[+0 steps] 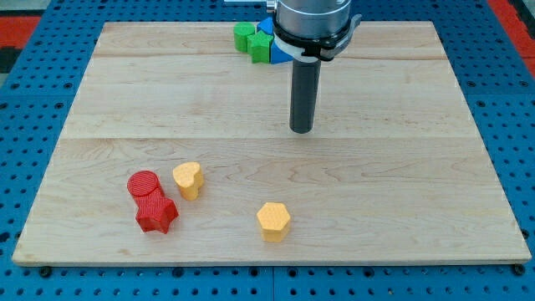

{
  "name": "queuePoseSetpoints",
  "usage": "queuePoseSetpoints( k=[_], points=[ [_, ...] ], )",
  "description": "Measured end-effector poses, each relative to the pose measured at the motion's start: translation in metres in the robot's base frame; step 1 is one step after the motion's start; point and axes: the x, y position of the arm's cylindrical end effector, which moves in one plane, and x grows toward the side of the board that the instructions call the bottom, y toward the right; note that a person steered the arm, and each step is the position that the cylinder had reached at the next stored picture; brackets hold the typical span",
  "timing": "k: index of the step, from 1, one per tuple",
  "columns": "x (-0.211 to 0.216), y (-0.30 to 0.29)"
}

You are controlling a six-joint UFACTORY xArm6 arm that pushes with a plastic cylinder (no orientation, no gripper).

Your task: Nudge the yellow hexagon a bit left

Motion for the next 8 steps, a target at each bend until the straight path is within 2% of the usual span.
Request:
queuePoseSetpoints(
  k=[1,2,4,7,8],
  points=[
    [0.010,0.004],
    [0.041,0.021],
    [0.127,0.020],
    [0.169,0.007],
    [0.165,-0.060]
  ],
)
